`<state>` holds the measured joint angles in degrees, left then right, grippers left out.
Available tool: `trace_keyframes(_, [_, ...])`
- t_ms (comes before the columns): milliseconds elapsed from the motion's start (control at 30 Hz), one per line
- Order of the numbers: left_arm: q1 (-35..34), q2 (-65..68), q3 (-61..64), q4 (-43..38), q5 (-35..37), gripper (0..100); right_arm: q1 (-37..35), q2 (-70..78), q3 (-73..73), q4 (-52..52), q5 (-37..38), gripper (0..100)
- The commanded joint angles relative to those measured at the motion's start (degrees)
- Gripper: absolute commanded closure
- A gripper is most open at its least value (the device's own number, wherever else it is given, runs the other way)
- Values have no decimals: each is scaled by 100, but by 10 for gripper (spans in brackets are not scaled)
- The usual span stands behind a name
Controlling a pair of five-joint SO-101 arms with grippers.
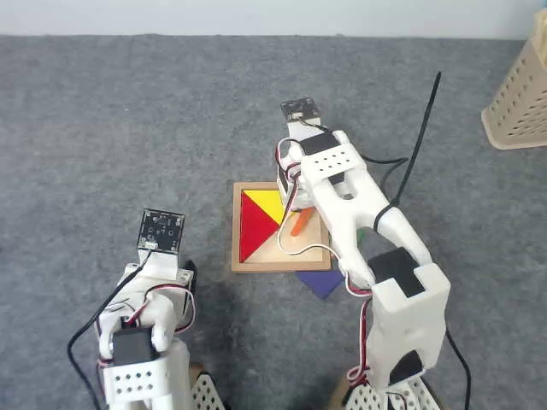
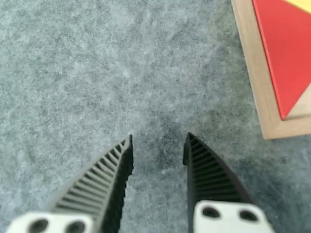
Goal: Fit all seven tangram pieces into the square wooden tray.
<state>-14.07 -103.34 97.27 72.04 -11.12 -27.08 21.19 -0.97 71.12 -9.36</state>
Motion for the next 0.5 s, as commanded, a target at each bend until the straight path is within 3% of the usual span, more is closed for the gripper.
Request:
trace_keyframes(0, [9, -35, -66, 26, -26, 832, 145, -242, -343, 242, 123, 861])
trace_keyframes(467, [9, -35, -66, 26, -26, 832, 418, -602, -229, 505, 431, 862])
